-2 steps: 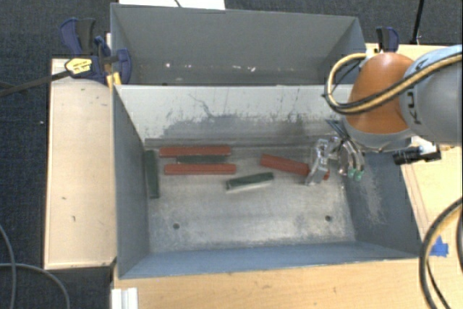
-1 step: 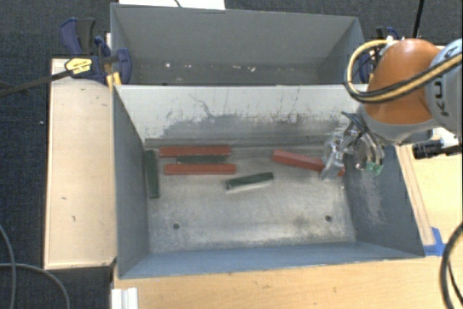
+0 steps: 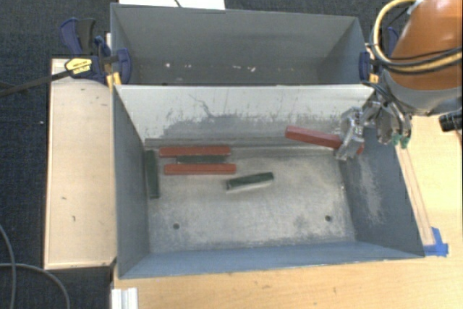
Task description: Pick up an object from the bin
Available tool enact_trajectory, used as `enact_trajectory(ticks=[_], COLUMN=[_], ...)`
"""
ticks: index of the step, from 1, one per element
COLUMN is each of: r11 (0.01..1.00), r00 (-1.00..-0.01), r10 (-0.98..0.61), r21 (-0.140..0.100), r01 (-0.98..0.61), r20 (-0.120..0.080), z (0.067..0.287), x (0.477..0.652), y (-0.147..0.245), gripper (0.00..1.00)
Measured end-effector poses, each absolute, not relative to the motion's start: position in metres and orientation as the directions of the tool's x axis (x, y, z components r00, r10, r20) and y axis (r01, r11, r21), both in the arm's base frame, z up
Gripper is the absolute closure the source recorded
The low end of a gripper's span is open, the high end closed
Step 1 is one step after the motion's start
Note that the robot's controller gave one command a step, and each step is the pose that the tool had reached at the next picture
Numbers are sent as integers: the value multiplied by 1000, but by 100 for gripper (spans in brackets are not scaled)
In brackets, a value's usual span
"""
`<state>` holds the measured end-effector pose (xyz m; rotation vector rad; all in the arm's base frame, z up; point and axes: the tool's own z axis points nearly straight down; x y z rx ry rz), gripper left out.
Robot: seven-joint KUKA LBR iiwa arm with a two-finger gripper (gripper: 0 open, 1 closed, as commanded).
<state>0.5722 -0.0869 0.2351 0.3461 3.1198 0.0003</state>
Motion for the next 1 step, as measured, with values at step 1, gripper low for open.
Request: enact_trajectory(ticks=[1], r11=[976], r00=[-976], r10=[219], r21=[0], r01=[219], r20=[-3], z=[235], x=[572], y=[-87], gripper=[100])
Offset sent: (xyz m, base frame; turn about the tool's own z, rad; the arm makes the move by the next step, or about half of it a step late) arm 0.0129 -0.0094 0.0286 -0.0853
